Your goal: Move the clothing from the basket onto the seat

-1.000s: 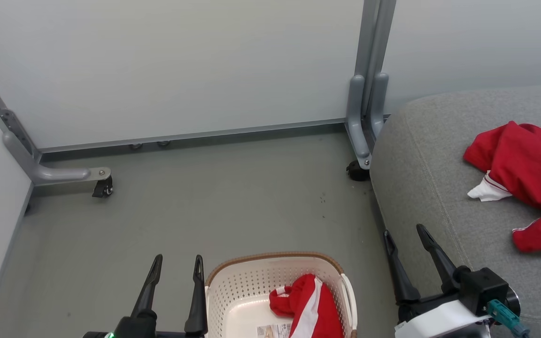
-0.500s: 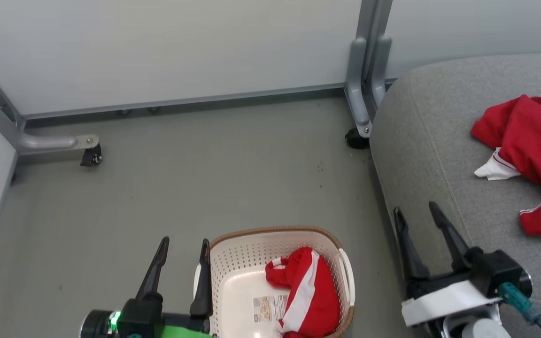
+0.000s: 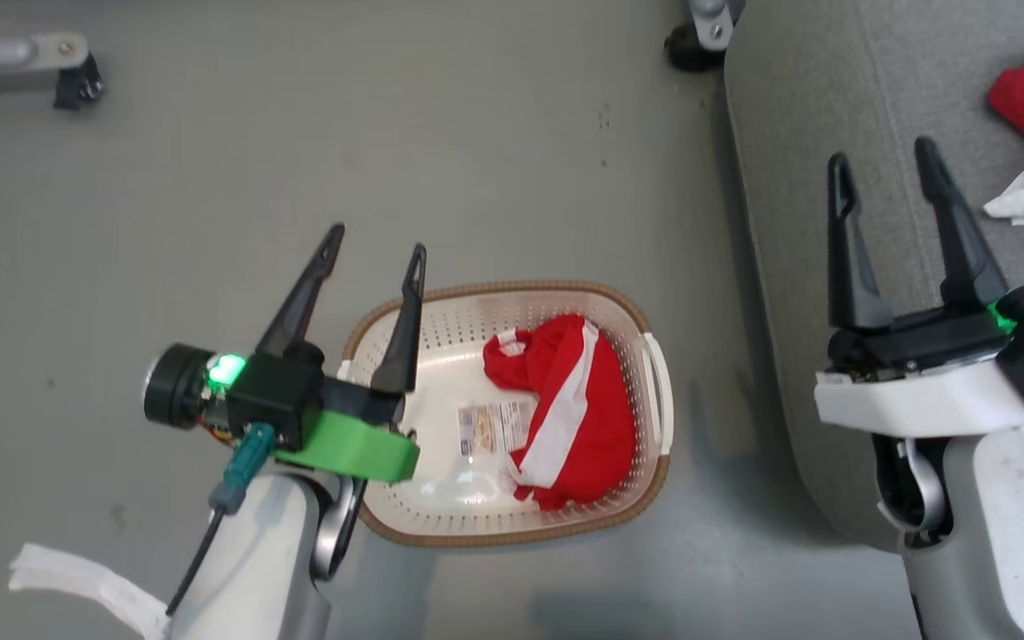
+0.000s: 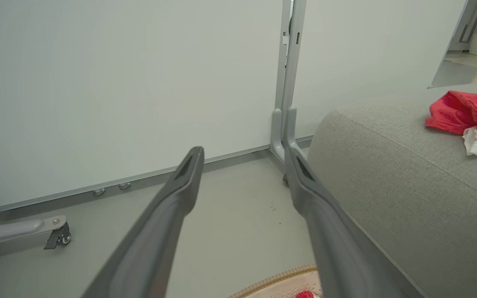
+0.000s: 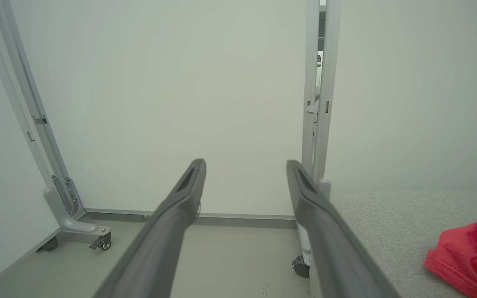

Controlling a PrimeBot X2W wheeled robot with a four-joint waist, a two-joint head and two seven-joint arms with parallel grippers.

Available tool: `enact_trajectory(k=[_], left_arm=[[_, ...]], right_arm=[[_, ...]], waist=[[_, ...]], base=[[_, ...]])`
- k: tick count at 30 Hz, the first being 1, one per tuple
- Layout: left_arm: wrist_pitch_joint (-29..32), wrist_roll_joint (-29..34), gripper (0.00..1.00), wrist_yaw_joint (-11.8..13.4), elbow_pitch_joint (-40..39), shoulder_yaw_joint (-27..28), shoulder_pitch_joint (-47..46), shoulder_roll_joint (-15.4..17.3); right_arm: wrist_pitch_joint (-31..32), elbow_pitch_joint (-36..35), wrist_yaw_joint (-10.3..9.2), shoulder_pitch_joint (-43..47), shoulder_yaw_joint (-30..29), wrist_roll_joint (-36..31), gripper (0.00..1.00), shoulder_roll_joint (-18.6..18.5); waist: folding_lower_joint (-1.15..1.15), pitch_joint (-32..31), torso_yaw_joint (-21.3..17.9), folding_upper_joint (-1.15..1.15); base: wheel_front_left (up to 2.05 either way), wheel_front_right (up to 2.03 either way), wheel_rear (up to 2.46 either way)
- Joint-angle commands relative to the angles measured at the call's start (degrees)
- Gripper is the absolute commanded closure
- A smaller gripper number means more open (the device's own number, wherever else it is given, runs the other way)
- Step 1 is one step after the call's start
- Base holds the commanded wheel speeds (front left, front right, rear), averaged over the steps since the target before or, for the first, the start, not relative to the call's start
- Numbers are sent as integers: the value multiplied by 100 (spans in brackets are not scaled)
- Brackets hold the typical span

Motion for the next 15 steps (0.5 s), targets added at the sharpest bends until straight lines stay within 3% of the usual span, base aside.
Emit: enact_trajectory(k=[1, 9, 15], left_arm=[[1, 38, 0, -39, 95, 56, -345, 23], [0, 215, 0, -283, 1338, -445, -1672, 25], [1, 354, 0, -341, 2591, -1510, -2539, 32]], right_arm=[[-18, -85, 0, -243, -44, 9, 0, -57], [-17, -635, -1, -814, -619, -92, 0, -148], [-17, -903, 0, -880, -1048, -97, 0, -165]], waist=[[-1, 1506, -127, 0], [-1, 2629, -358, 0], [-1, 3140, -444, 0]], base=[[0, 0, 0], [0, 0, 0], [0, 0, 0]])
